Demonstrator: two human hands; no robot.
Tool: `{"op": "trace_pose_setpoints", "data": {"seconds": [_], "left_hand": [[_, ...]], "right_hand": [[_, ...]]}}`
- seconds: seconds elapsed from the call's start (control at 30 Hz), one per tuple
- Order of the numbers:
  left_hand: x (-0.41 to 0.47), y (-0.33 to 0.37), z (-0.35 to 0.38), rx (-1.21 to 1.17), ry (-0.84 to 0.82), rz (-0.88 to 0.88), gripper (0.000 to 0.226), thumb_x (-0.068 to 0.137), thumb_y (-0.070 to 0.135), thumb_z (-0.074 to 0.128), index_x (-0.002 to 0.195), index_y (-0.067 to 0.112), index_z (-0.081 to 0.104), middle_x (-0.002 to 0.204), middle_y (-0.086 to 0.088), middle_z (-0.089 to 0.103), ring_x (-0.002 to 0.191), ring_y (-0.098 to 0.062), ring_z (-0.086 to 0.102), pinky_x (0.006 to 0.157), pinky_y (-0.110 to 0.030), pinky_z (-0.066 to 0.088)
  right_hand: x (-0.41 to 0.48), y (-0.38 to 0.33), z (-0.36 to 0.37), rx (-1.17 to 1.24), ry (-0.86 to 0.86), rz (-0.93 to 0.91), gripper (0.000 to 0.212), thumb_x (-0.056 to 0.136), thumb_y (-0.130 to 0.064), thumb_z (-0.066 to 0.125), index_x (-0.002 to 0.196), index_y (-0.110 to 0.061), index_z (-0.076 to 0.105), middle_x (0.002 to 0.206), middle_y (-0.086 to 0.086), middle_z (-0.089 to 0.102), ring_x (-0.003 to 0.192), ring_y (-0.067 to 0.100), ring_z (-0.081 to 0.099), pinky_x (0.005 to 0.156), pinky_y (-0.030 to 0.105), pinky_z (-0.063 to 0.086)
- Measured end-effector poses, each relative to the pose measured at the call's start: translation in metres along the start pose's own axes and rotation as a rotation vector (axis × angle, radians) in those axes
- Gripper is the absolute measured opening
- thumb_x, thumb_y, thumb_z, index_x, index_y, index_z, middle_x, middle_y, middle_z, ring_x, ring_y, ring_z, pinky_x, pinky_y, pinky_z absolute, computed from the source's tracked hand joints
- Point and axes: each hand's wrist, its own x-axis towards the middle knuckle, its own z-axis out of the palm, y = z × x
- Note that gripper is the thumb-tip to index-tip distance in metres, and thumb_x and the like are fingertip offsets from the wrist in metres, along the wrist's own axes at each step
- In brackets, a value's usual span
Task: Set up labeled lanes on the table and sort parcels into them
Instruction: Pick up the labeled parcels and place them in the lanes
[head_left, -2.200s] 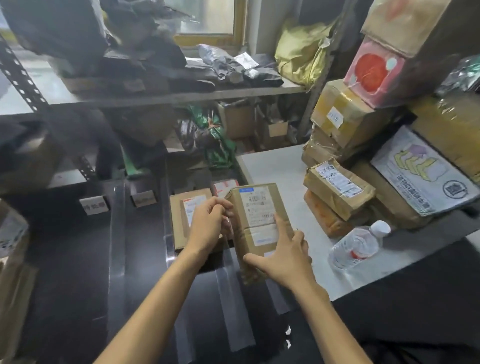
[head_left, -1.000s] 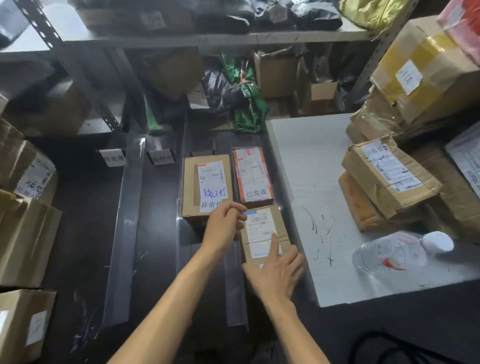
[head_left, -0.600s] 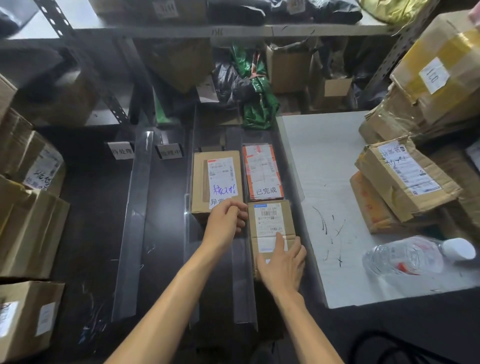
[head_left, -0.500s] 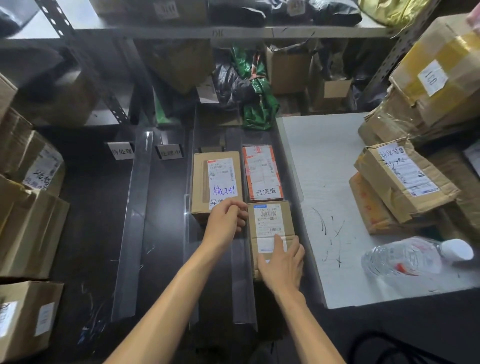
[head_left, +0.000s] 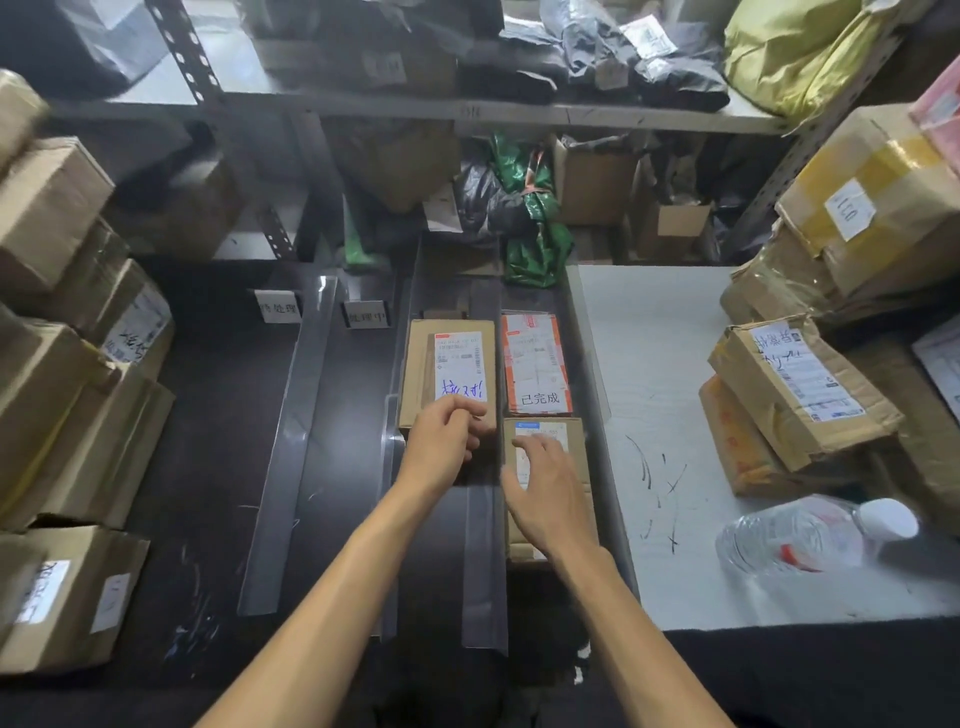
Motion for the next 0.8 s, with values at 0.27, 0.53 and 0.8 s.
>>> {"op": "trace_pose_setpoints", "data": {"seconds": [0.27, 0.53, 0.8], "left_hand": [[-0.066, 0.016, -0.126, -0.078, 0.191, 0.215, 0.031, 0.101, 0.025, 0.041, 0.101, 0.014, 0.070, 0.096, -0.004, 0.077, 0.089, -0.020, 0.071, 0.075, -0.027, 0.054], [-0.128, 0.029, -0.265, -0.222, 0.567, 0.360, 0.040, 0.090, 0.036, 0.042, 0.101, 0.012, 0.072, 0.101, -0.013, 0.077, 0.088, -0.023, 0.071, 0.083, -0.040, 0.051], [-0.197, 0.040, -0.391, -0.187, 0.656, 0.551, 0.038, 0.096, 0.030, 0.040, 0.105, 0.008, 0.069, 0.100, -0.014, 0.075, 0.088, -0.026, 0.070, 0.078, -0.035, 0.056]], "right_hand": [[0.007, -0.139, -0.015, 0.487, -0.143, -0.469, 0.017, 0.101, -0.032, 0.055, 0.110, -0.029, 0.069, 0.104, -0.023, 0.064, 0.100, -0.012, 0.058, 0.081, 0.006, 0.043], [-0.029, -0.302, 0.012, 0.545, -0.287, -0.839, 0.034, 0.097, -0.032, 0.044, 0.110, -0.021, 0.073, 0.108, -0.014, 0.072, 0.103, -0.004, 0.062, 0.087, 0.009, 0.044], [-0.085, -0.417, 0.077, 0.531, -0.355, -0.951, 0.023, 0.100, -0.029, 0.061, 0.120, -0.022, 0.069, 0.112, -0.009, 0.072, 0.101, 0.003, 0.066, 0.090, 0.025, 0.054]]}}
